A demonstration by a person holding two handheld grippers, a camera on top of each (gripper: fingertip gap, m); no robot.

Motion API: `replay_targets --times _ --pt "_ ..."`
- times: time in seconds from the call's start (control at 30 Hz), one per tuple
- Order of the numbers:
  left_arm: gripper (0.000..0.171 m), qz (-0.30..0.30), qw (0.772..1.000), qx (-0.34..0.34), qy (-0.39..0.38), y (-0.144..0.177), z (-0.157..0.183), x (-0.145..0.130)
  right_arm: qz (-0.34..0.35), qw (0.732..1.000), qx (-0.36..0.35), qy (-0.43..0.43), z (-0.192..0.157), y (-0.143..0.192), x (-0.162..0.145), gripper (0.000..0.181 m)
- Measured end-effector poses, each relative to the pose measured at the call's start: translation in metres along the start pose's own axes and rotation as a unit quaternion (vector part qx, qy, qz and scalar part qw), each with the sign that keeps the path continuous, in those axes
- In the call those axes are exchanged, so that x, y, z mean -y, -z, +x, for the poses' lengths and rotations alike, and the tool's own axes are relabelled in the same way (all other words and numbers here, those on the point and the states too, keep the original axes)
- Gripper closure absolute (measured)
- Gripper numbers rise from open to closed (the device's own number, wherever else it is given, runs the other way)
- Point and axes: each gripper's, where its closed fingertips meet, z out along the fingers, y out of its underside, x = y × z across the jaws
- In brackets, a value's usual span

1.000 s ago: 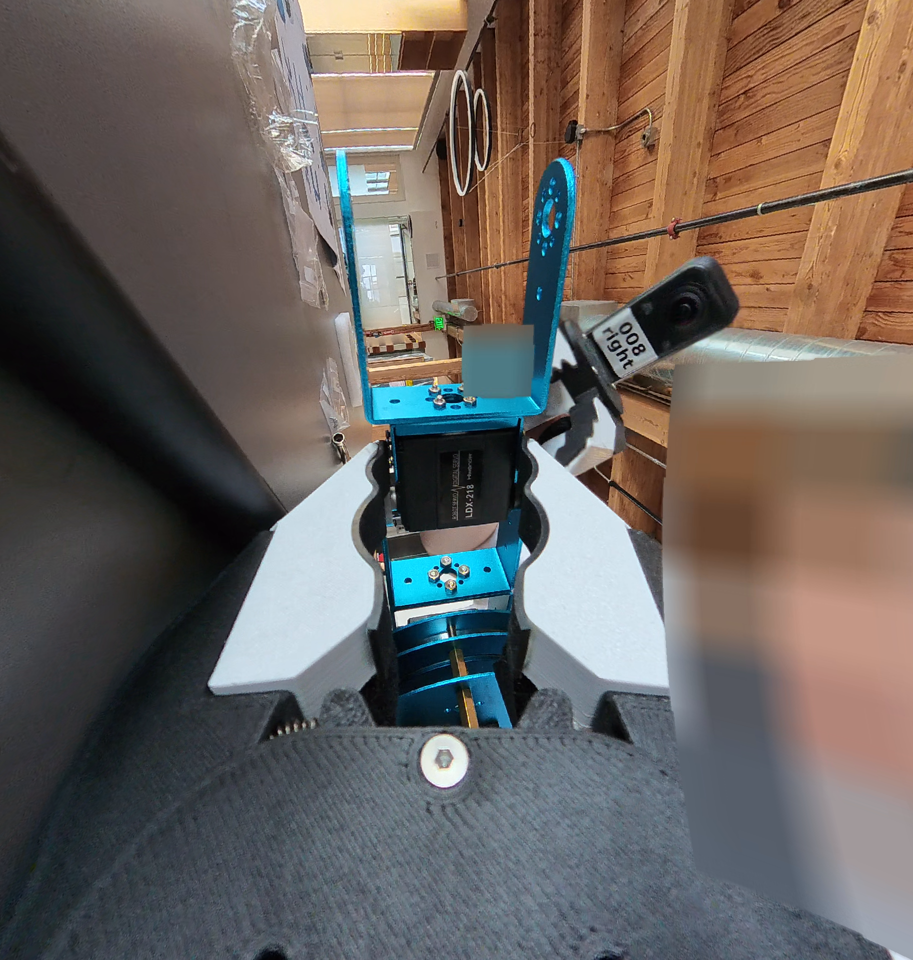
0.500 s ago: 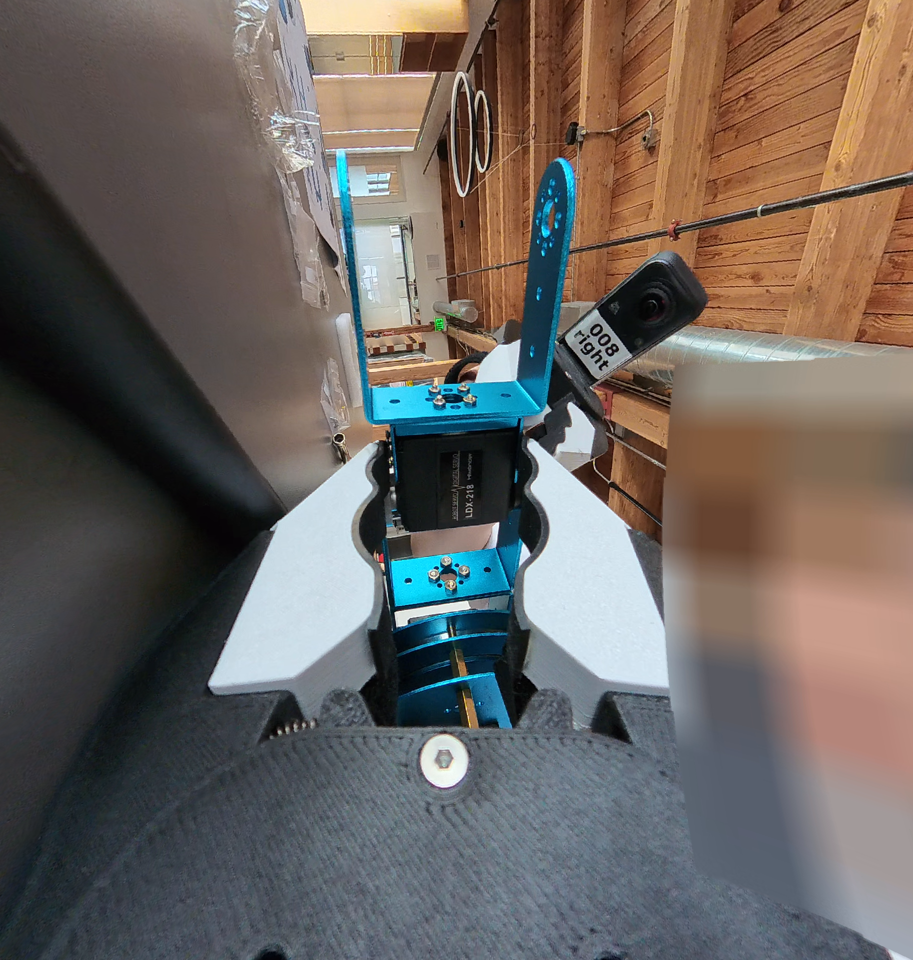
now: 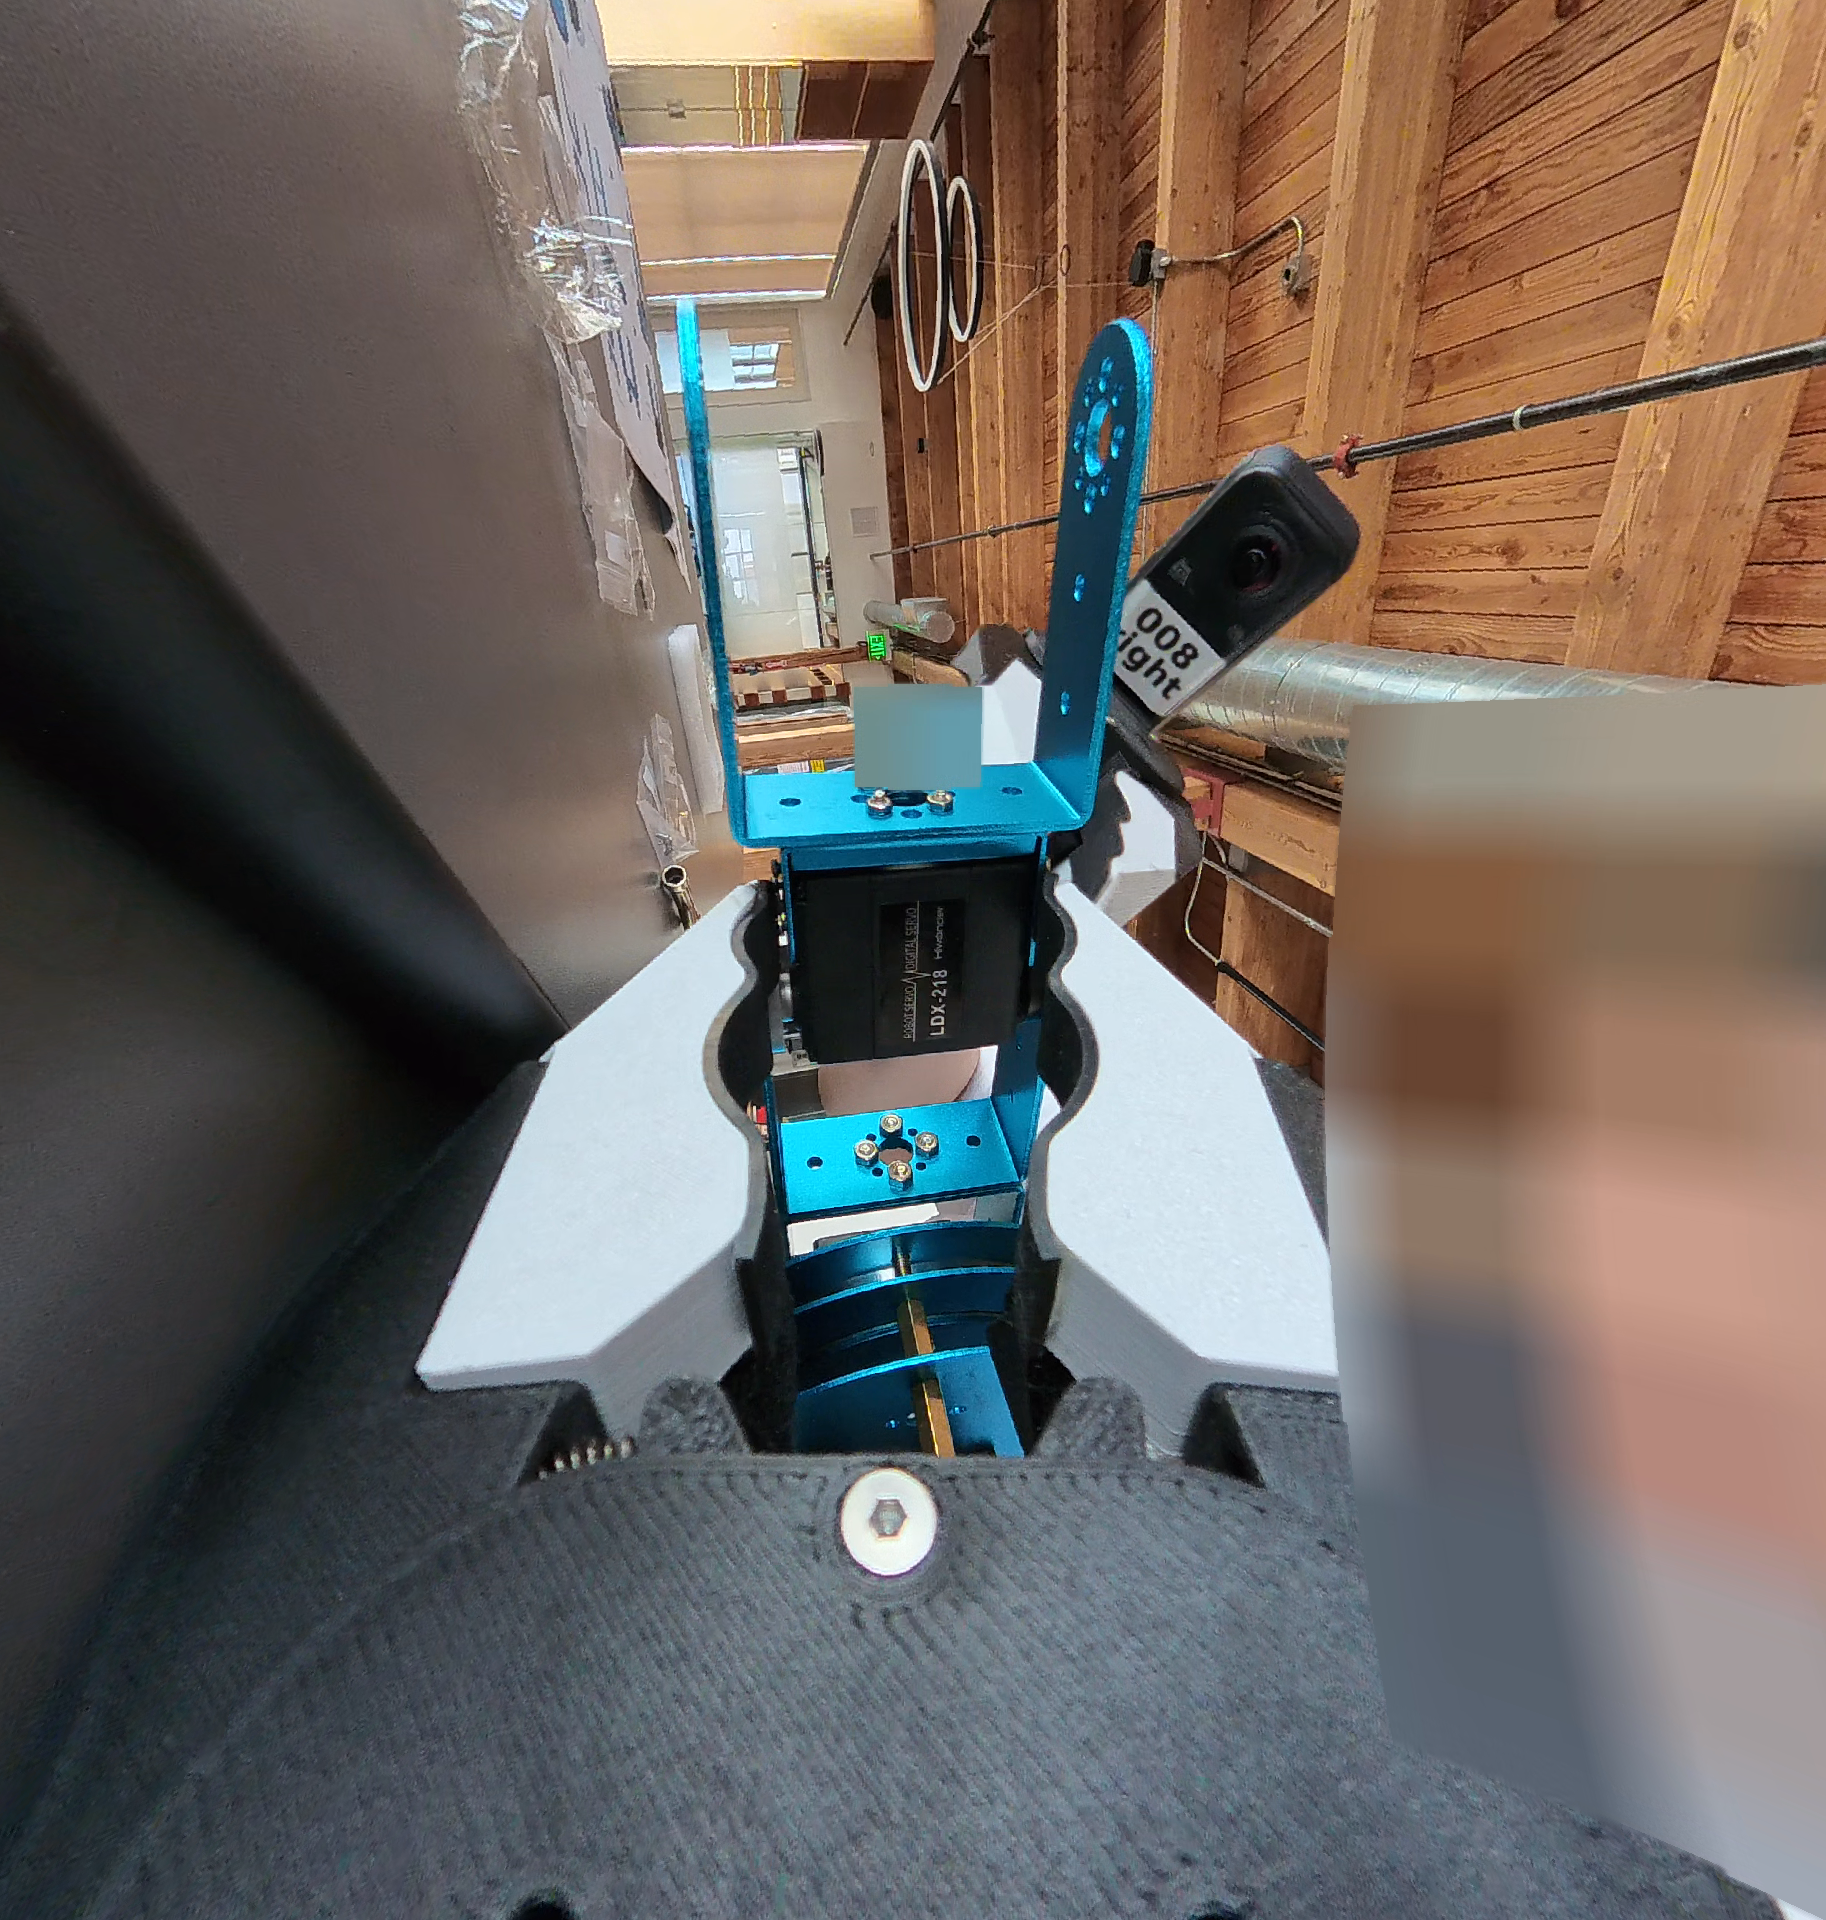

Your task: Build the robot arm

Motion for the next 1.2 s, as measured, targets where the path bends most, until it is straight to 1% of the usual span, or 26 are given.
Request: replay_targets --times 0.2,0.3,0.37,0.4,0.47,0.53,0.6,0.7,0.8,0.87,0.9,0.97,1.03,1.1,1.2 --pt "0.123 0.003 1.000 0.002 0.003 0.000 0.000 0.000 0.006 1.000 0.014 -0.008 0.000 0.001 0.001 0.161" --pt "0.123 0.004 1.000 0.001 0.004 0.001 0.000 0.001 0.005 0.999 0.020 0.027 -0.004 0.004 0.002 0.155" --pt "0.123 0.003 1.000 0.001 0.003 0.001 0.000 0.000 0.007 0.998 0.033 0.061 -0.005 0.005 0.003 0.156" --pt "0.123 0.003 1.000 0.001 0.003 0.000 0.000 0.000 0.010 0.997 0.034 0.067 -0.002 0.006 0.003 0.157" --pt "0.123 0.003 1.000 0.001 0.003 0.000 0.000 0.000 0.018 0.995 0.066 0.073 -0.007 0.006 0.003 0.163" --pt "0.123 0.006 1.000 0.001 0.006 0.000 -0.001 0.001 0.021 0.993 0.080 0.083 -0.009 0.005 0.002 0.164" --pt "0.123 0.008 1.000 0.001 0.008 0.001 -0.001 0.001 0.015 0.992 0.068 0.105 -0.006 0.003 -0.001 0.163" --pt "0.123 0.009 1.000 0.001 0.008 0.000 -0.001 0.001 0.036 0.990 0.051 0.125 -0.001 0.004 0.003 0.164" --pt "0.123 0.011 1.000 0.002 0.009 0.001 -0.001 0.001 0.054 0.989 0.064 0.122 -0.001 0.009 0.007 0.158" --pt "0.123 0.012 1.000 0.001 0.010 0.001 -0.001 0.001 0.065 0.991 0.050 0.110 0.010 0.011 0.009 0.158" --pt "0.123 0.013 1.000 0.002 0.010 0.001 -0.001 0.001 0.075 0.991 0.054 0.094 0.014 0.012 0.011 0.158" --pt "0.123 0.012 1.000 0.001 0.010 0.000 -0.001 0.001 0.098 0.989 0.102 0.053 0.008 0.014 0.015 0.158" --pt "0.123 0.012 1.000 0.001 0.008 0.000 0.000 0.001 0.095 0.987 0.123 0.034 0.005 0.014 0.012 0.156" --pt "0.123 0.011 1.000 0.001 0.008 -0.001 0.000 0.000 0.085 0.988 0.114 0.057 0.003 0.013 0.007 0.152" --pt "0.123 0.011 1.000 0.001 0.008 -0.001 0.001 0.000 0.060 0.986 0.105 0.113 -0.004 0.012 -0.002 0.154"
